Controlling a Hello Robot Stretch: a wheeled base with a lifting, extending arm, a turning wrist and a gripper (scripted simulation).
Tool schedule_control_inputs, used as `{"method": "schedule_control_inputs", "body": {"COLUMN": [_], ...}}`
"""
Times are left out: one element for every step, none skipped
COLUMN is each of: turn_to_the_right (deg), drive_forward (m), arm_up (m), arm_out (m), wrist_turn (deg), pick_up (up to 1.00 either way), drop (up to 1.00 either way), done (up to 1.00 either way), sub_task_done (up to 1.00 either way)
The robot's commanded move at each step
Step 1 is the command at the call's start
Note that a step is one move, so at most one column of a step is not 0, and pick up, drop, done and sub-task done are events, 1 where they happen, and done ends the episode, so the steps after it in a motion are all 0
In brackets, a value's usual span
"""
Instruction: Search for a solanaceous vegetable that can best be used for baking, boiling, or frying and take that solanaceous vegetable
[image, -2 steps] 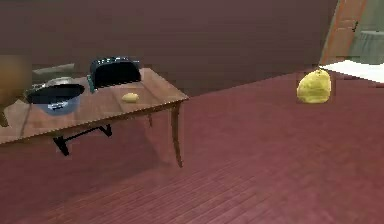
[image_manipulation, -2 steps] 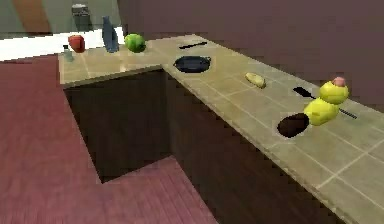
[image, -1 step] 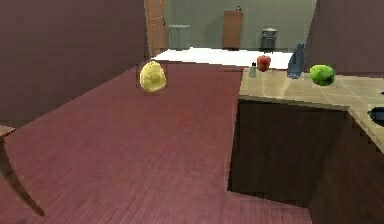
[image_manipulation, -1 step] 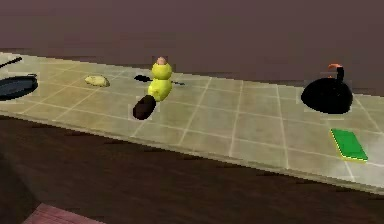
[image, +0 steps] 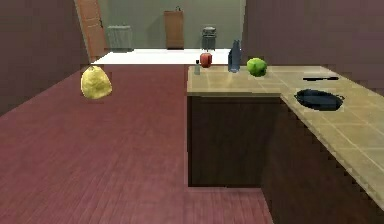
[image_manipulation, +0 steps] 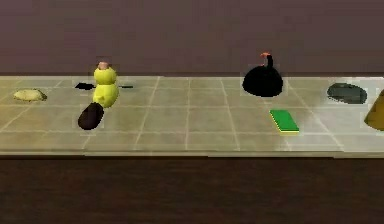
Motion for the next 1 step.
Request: {"method": "schedule_control_inputs", "body": {"turn_to_the_right": [0.0], "drive_forward": [0.15], "arm_up": [0.0], "arm_out": [0.0], "wrist_turn": [0.0], "pick_up": [0.0], "drop": [0.0], "done": [0.0], "sub_task_done": [0.0]}}
